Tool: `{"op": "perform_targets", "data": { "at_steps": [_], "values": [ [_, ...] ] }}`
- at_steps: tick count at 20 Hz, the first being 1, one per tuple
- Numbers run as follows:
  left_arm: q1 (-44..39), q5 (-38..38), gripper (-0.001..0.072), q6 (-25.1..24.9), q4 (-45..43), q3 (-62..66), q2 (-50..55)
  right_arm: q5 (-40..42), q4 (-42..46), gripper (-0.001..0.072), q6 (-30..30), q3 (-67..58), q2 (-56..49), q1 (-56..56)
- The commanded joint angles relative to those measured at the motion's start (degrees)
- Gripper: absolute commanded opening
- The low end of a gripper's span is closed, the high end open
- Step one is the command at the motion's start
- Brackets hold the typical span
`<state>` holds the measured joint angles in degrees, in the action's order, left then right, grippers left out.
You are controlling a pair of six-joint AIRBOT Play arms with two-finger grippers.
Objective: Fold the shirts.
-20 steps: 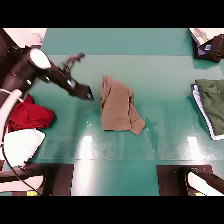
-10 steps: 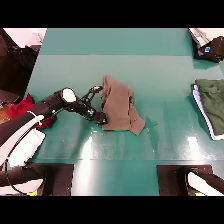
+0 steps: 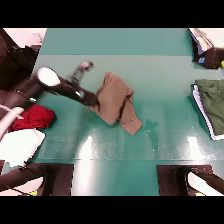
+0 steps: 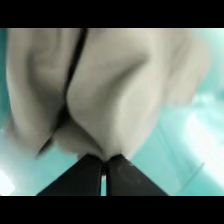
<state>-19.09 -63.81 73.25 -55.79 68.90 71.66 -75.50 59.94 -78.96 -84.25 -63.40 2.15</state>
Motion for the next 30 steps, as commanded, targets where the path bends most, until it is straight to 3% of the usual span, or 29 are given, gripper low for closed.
{"op": "perform_targets", "data": {
  "at_steps": [1,2,3,4,6,9,15,16,18,19,20,21,26,30],
  "values": [
    [6.8,-4.8,0.0026,0.3,-5.4,10.6,-7.3,-1.6,-0.3,0.0025,0.0,8.7,0.8,2.5],
    [8.1,-4.5,0.0026,0.2,-6.1,12.7,-9.0,-0.9,-0.5,0.0167,0.0,12.7,0.5,4.3],
    [8.9,-4.3,0.0026,0.2,-6.9,14.1,-10.1,-0.2,-1.1,0.0391,-0.1,16.2,-0.2,6.3],
    [9.2,-4.4,0.0026,0.3,-8.2,15.3,-11.0,0.5,-3.4,0.0495,0.0,19.5,-1.4,8.3],
    [9.2,-4.4,0.0026,0.3,-9.0,16.2,-11.4,3.0,-10.0,0.0496,0.1,25.2,-5.1,12.9],
    [9.2,-6.4,0.0026,0.3,-9.0,16.1,-11.2,8.0,-16.5,0.0494,3.8,29.2,-11.7,20.3],
    [9.2,-9.8,0.0026,0.3,-10.3,16.1,-11.2,12.0,-16.8,0.0485,4.5,29.2,-21.3,31.4],
    [9.2,-9.8,0.0026,0.3,-10.3,16.1,-11.2,12.7,-16.7,0.0442,4.5,29.2,-21.9,32.3],
    [9.2,-9.9,0.0026,0.3,-10.3,16.1,-11.2,14.6,-16.7,0.0434,4.5,29.2,-22.4,33.0],
    [9.2,-9.9,0.0026,0.3,-10.3,16.1,-11.2,15.6,-16.7,0.0401,4.5,29.2,-22.3,33.0],
    [9.2,-10.0,0.0026,0.3,-10.3,16.1,-11.2,16.0,-16.2,0.0184,4.5,28.7,-22.3,32.7],
    [9.2,-10.2,0.0026,0.3,-10.3,16.1,-11.2,16.0,-15.7,0.0015,4.5,28.0,-22.3,32.3],
    [9.2,-10.1,0.0025,1.4,-12.4,18.3,-11.6,15.0,-6.4,0.0015,3.6,19.5,-17.6,28.9],
    [9.2,-10.9,0.0026,2.0,-15.8,32.2,-12.0,12.5,8.9,0.0015,-2.8,5.6,-5.7,19.7]
  ]
}}
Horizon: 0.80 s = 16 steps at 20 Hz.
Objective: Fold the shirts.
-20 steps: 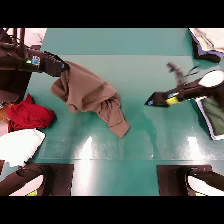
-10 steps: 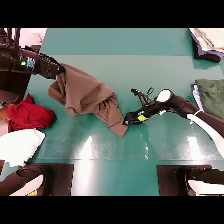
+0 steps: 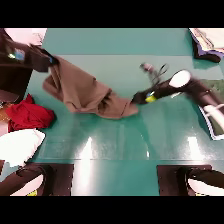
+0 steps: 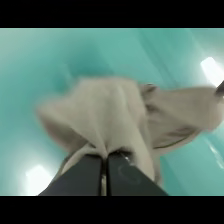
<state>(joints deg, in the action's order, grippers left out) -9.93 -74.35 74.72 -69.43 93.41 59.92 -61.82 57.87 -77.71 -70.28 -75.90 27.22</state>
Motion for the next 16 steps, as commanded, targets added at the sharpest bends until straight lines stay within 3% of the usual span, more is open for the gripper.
{"op": "perform_targets", "data": {
  "at_steps": [1,5,12,16],
  "values": [
    [0.0,-0.4,0.0026,0.6,-2.1,11.3,-0.2,-1.1,12.2,0.0015,-4.5,-12.0,10.0,-8.7],
    [0.0,-0.3,0.0026,3.0,0.7,22.3,-0.2,0.2,12.3,0.0015,-4.6,-23.0,19.7,-21.0],
    [0.0,-0.4,0.0026,3.0,19.9,25.8,-1.0,0.1,12.3,0.0015,-4.6,-36.7,28.7,-34.4],
    [0.0,-8.8,0.0026,5.4,21.9,22.7,-1.0,-1.8,12.2,0.0015,-4.6,-41.2,29.2,-39.7]
  ]
}}
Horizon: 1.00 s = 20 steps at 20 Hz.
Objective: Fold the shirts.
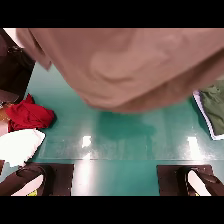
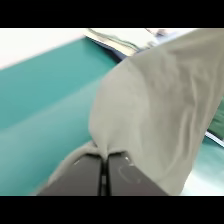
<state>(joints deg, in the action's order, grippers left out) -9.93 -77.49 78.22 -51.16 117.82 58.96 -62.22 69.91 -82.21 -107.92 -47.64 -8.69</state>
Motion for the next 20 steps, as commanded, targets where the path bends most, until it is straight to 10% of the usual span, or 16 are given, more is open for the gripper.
{"op": "perform_targets", "data": {
  "at_steps": [1,9,19,20],
  "values": [
    [0.0,-8.0,0.0026,2.7,3.6,-4.1,-0.1,-2.8,0.1,0.0015,-0.1,-4.6,0.0,-4.3],
    [0.0,1.2,0.0026,1.3,-3.8,-35.5,2.0,-13.4,0.4,0.0015,-1.9,-1.5,-18.7,14.1],
    [1.7,22.9,0.0034,2.5,-19.4,-54.4,16.8,9.4,1.8,0.0020,-3.0,8.3,-45.9,26.4],
    [2.6,24.2,0.0306,2.8,-19.4,-54.2,16.8,8.7,0.9,0.0065,-3.9,6.6,-47.4,25.8]
  ]
}}
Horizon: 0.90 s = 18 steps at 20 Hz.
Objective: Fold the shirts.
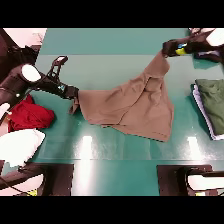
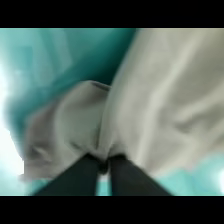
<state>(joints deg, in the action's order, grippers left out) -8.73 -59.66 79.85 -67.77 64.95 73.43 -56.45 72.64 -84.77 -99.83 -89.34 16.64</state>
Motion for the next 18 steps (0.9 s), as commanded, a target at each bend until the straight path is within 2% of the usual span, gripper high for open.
{"op": "perform_targets", "data": {
  "at_steps": [1,2,6,9,13,18],
  "values": [
    [2.3,6.6,0.0590,1.4,-2.7,-0.8,2.3,2.3,-3.3,0.0249,-1.4,-3.3,-6.8,-0.1],
    [3.4,5.6,0.0609,1.4,-2.8,0.1,2.3,1.2,-4.8,0.0392,-1.3,-5.1,-7.5,-1.0],
    [8.7,-6.2,0.0613,1.1,-0.4,4.8,1.8,-8.9,-5.9,0.0395,-1.1,-9.8,-5.9,-5.0],
    [9.0,-12.0,0.0612,-0.3,1.6,2.6,-0.3,-15.1,-5.2,0.0394,-0.2,-5.2,-0.9,-8.0],
    [9.0,-7.9,0.0612,-0.3,11.4,-11.0,-6.5,-17.6,-5.2,0.0389,1.3,9.1,8.4,-10.3],
    [2.8,1.5,0.0612,1.4,19.2,-30.2,-13.0,-12.6,-5.2,0.0388,1.5,23.7,16.9,-10.1]
  ]
}}
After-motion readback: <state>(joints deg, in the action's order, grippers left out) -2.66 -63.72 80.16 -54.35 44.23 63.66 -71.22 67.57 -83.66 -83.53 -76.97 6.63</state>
